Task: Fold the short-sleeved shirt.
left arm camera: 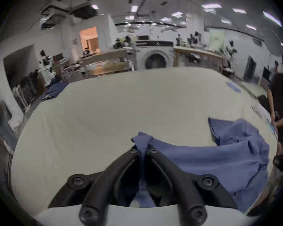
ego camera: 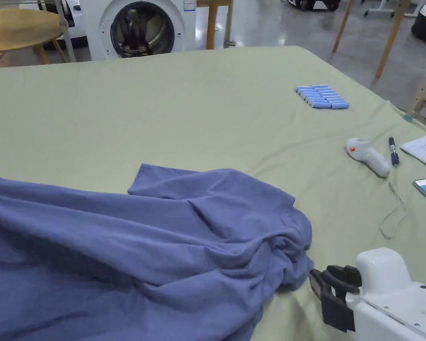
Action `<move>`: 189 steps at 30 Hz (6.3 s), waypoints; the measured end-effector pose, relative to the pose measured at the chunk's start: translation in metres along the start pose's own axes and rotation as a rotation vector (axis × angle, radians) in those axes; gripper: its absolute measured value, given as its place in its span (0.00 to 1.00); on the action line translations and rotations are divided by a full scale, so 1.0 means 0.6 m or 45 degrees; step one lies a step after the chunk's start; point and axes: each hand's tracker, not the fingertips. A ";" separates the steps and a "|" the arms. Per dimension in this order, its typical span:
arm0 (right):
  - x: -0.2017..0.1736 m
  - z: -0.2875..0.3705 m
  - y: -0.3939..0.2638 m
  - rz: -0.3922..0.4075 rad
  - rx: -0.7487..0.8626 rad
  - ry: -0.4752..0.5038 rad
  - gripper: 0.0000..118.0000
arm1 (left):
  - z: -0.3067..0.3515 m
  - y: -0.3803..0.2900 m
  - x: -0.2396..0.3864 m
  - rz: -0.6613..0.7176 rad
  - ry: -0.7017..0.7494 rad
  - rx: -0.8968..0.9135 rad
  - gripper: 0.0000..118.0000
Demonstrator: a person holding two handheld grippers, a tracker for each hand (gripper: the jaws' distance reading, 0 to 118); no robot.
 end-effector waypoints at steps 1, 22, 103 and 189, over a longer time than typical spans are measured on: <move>0.009 -0.014 0.004 -0.027 0.005 -0.006 0.57 | 0.011 0.001 -0.011 -0.002 0.016 0.007 0.00; -0.052 -0.099 0.060 -0.117 -0.056 0.088 0.03 | 0.094 -0.022 -0.091 0.101 0.000 0.026 0.00; -0.018 0.090 0.047 0.278 0.428 -0.143 0.03 | 0.310 -0.320 -0.131 0.443 0.130 0.154 0.00; -0.235 -0.400 0.261 0.367 -0.144 0.281 0.51 | 0.283 -0.425 -0.098 0.255 0.043 -0.025 0.00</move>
